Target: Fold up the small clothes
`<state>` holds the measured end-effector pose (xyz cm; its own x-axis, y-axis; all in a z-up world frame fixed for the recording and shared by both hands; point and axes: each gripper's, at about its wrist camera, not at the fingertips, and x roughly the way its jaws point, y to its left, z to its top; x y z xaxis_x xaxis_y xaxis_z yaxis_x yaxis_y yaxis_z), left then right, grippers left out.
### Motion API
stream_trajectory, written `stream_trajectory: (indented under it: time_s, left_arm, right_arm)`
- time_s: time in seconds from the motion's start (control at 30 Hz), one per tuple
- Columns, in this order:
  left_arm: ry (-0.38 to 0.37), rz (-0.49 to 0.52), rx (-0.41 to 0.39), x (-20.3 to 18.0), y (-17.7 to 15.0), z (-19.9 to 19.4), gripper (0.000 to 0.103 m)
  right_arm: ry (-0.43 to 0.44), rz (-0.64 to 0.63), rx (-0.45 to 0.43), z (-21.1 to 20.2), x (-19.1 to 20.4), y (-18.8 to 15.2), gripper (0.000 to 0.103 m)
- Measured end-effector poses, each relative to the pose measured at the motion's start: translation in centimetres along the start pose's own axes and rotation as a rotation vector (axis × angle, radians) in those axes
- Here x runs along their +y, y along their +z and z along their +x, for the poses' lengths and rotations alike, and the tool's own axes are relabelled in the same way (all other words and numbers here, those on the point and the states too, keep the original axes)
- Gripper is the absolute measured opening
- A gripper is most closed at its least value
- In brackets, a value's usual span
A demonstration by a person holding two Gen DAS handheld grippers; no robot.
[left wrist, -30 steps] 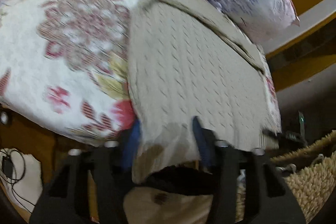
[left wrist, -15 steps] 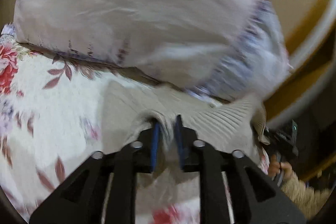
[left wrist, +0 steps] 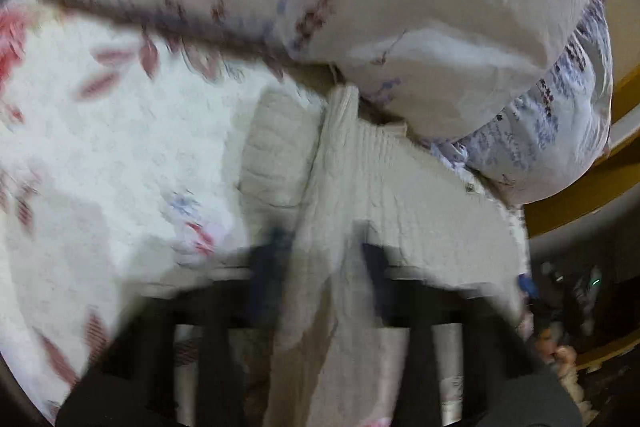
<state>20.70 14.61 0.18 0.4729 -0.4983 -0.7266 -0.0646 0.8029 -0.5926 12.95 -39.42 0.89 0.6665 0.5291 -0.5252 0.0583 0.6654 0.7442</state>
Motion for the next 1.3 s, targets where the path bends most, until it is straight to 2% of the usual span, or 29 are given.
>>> stream_trajectory:
  time_s: [0.07,0.2,0.3,0.43,0.47,0.53,0.6,0.63,0.67,0.73,0.77,0.83,0.87,0.93,1.03,1.1,1.17,1.2,1.27,1.3]
  left_arm:
    - [-0.045,-0.028,-0.011,-0.6,0.0,-0.4,0.013]
    - [-0.215,0.013,-0.048,-6.3,-0.5,-1.7,0.012]
    - [-0.383,0.068,-0.036,-13.4,-0.6,-0.8,0.012]
    - [-0.565,0.159,0.032,-24.6,-1.8,4.3,0.012]
    - [-0.583,0.162,0.044,-26.7,-2.3,5.6,0.016]
    - [-0.618,0.148,0.124,-29.9,-3.5,9.1,0.037]
    - [-0.641,0.094,0.16,-29.9,-4.1,9.9,0.069]
    - [-0.648,0.086,0.143,-29.2,-4.1,9.5,0.076]
    - [-0.634,0.089,0.112,-28.6,-3.9,8.8,0.084]
    - [-0.501,0.124,0.014,-26.0,-3.1,6.7,0.088]
    - [-0.403,0.14,-0.017,-24.3,-2.8,6.0,0.089]
    - [-0.281,0.138,-0.012,-22.1,-2.7,5.8,0.089]
    - [-0.246,0.127,0.001,-20.8,-2.9,5.9,0.089]
    - [-0.197,0.133,0.021,-19.5,-3.7,6.2,0.089]
    - [-0.139,0.181,0.069,-19.4,-4.8,8.0,0.089]
    - [-0.112,0.232,0.117,-19.3,-6.1,9.2,0.089]
    - [-0.076,0.284,0.158,-19.7,-7.1,10.6,0.089]
    - [-0.068,0.298,0.176,-19.9,-7.6,11.4,0.09]
    - [-0.117,0.28,0.185,-20.0,-8.2,12.4,0.089]
    - [-0.129,0.268,0.18,-19.9,-8.2,12.7,0.084]
  right_arm:
    - [0.0,-0.002,0.001,-0.4,-0.1,0.4,0.066]
    - [-0.011,-0.017,-0.035,-2.6,-0.7,2.0,0.066]
    - [-0.015,-0.024,-0.077,-5.1,-1.5,3.9,0.066]
    - [-0.024,-0.018,-0.119,-6.8,-2.3,5.6,0.066]
    - [-0.027,-0.015,-0.123,-7.0,-2.6,5.8,0.066]
    - [-0.033,0.004,-0.109,-7.0,-3.5,6.3,0.07]
    - [-0.023,0.043,-0.075,-6.7,-4.4,6.5,0.075]
    - [-0.012,0.063,-0.058,-6.6,-4.8,6.5,0.078]
    - [0.002,0.08,-0.042,-6.4,-5.2,6.5,0.078]
    - [0.015,0.077,-0.029,-6.3,-5.3,6.6,0.078]
    - [0.028,0.072,-0.028,-6.1,-5.1,6.6,0.078]
    - [0.044,0.018,-0.007,-5.2,-3.7,6.8,0.077]
    - [0.026,-0.011,0.007,-4.6,-3.0,6.8,0.077]
    - [-0.081,-0.078,0.058,-2.3,-1.6,7.0,0.077]
    - [-0.185,-0.038,0.125,0.5,-2.2,7.4,0.079]
    - [-0.207,0.015,0.15,1.4,-3.3,7.3,0.08]
    - [-0.154,0.068,0.183,1.8,-4.4,6.7,0.081]
    - [-0.138,0.062,0.166,1.6,-4.5,6.5,0.08]
    - [-0.092,0.054,0.177,1.5,-4.9,6.0,0.055]
    - [-0.056,0.076,0.202,1.7,-5.6,5.8,0.034]
